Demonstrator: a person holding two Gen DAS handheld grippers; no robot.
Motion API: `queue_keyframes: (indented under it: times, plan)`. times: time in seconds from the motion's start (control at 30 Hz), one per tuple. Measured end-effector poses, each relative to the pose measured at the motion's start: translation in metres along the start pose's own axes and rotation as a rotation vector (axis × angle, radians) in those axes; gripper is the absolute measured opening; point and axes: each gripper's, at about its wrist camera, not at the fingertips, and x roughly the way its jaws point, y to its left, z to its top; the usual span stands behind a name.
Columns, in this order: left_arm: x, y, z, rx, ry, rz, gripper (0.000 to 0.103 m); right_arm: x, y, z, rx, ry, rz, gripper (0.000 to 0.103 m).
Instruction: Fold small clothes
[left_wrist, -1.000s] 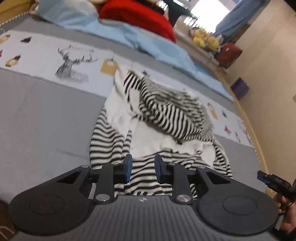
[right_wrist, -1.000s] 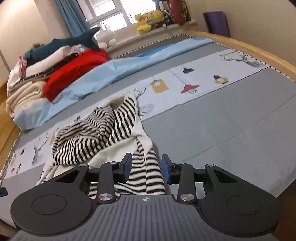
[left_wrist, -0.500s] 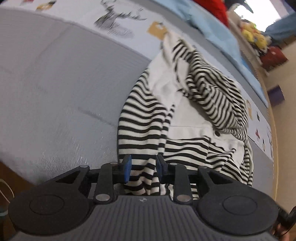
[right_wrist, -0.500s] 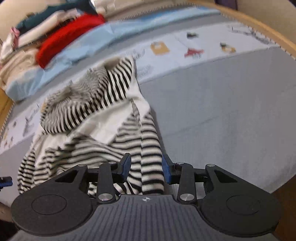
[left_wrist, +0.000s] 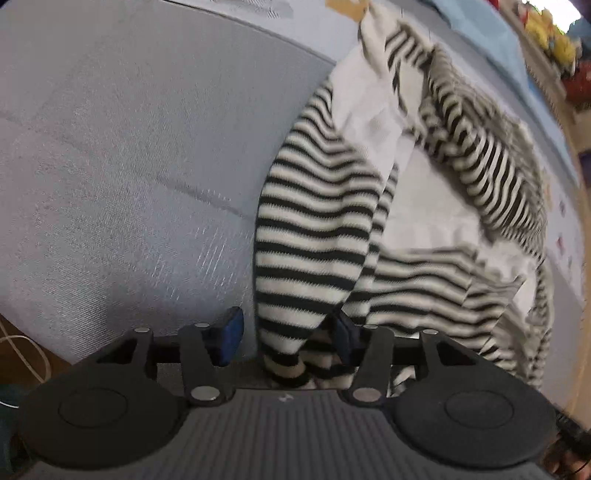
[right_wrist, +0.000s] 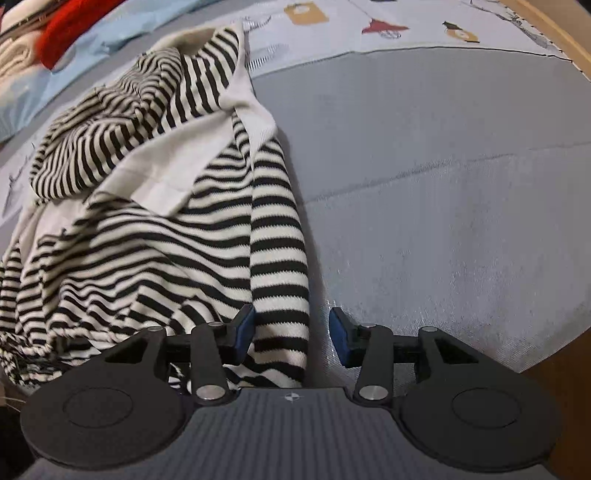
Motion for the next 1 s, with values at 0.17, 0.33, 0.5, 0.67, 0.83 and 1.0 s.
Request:
queue_keyframes:
  times: [0.17, 0.33, 0.5, 0.67, 0.83, 1.0]
  plan:
    - [0.009, 0.005, -0.003, 0.019, 0.023, 0.1, 0.013, 0.002, 0.003, 0.0, -0.013, 0.016, -0.006, 0.046]
    - [0.0, 0.017, 0.002, -0.076, -0.013, 0.044, 0.016, 0.002, 0.0, 0.002, 0.002, 0.017, -0.018, 0.046]
    - [0.007, 0.006, 0.0, -0.024, 0.046, 0.008, 0.038, 0.006, -0.002, 0.003, 0.007, 0.026, -0.016, 0.046]
    - [0.009, -0.001, -0.003, 0.014, 0.041, 0.026, 0.034, 0.012, 0.0, 0.003, 0.0, 0.046, -0.029, 0.045]
    - [0.007, -0.011, -0.007, 0.078, 0.02, 0.007, 0.003, 0.015, 0.004, 0.002, -0.03, 0.054, -0.023, 0.024]
    - [-0.017, -0.019, -0.013, 0.125, -0.048, -0.033, 0.003, -0.002, 0.006, 0.004, -0.022, -0.02, 0.095, 0.004]
